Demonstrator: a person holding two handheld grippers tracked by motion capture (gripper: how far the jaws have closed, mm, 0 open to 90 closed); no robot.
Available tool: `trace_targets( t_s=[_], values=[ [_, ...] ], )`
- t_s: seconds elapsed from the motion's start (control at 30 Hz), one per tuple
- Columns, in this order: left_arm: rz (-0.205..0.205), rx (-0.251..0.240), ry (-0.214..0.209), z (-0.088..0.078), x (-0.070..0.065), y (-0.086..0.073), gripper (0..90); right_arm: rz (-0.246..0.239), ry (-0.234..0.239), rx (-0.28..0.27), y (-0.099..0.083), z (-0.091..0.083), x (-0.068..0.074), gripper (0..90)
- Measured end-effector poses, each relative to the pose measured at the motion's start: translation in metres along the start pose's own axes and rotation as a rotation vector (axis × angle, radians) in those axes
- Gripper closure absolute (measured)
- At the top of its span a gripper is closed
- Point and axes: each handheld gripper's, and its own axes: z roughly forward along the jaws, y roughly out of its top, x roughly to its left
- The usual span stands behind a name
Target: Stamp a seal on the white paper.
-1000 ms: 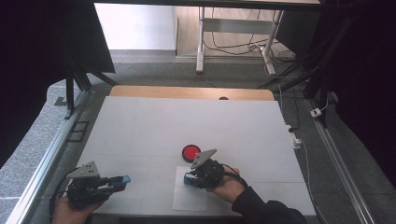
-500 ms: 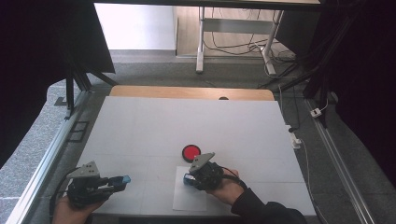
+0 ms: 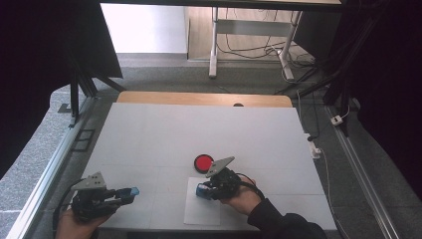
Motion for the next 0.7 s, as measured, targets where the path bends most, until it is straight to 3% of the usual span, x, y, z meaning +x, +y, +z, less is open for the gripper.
trace_targets(
  t_s=[0.13,0.57,0.7],
  values=[
    [0.001,0.0,0.001,0.0,0.0,0.0,68.2,-0.001,0.002,0.001,0.0,0.0,0.0,71.4],
    [0.002,0.001,0.004,0.0,0.0,0.0,68.2,-0.093,-0.083,0.039,0.005,0.001,0.017,71.3],
    [0.002,0.0,0.002,0.0,0.0,0.0,68.2,-0.081,-0.073,0.04,0.005,0.001,0.014,71.2]
  ],
)
